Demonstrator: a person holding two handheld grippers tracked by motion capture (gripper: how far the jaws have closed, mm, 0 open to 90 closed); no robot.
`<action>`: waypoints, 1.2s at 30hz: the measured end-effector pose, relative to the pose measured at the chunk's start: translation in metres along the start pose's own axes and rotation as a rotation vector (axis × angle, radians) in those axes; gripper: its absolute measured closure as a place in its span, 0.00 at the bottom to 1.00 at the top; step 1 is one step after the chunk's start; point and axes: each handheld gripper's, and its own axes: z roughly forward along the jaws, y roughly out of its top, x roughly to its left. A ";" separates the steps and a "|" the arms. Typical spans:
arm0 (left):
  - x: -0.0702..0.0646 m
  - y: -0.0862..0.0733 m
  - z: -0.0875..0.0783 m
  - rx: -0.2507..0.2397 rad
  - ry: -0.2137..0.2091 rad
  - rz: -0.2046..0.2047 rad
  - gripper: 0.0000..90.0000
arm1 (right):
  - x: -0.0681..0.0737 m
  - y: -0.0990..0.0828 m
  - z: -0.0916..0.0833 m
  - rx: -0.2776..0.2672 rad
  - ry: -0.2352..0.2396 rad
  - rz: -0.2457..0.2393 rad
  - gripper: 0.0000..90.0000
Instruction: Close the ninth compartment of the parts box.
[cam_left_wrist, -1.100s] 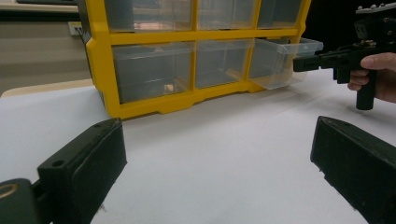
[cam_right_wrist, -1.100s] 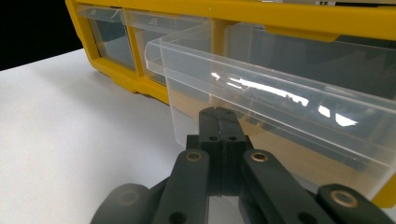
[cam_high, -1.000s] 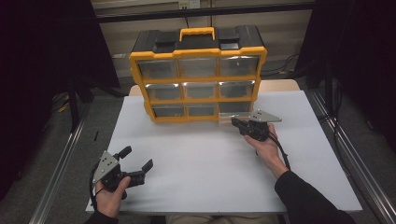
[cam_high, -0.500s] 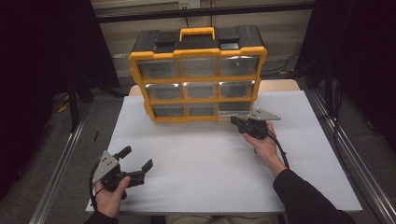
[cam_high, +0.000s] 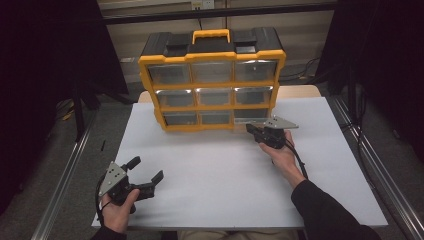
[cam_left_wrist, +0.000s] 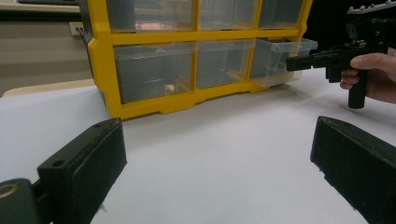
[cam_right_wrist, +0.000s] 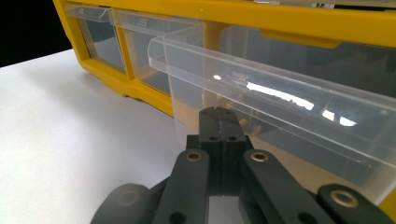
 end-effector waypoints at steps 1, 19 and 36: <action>0.000 0.000 0.000 0.001 0.000 0.006 0.04 | -0.001 0.000 0.000 -0.002 0.004 0.001 1.00; 0.000 0.000 0.000 0.002 0.000 0.004 0.04 | -0.006 0.000 0.005 -0.010 -0.008 0.004 1.00; 0.001 0.000 0.000 0.000 0.001 0.002 0.04 | -0.006 0.000 0.015 -0.015 -0.007 0.015 1.00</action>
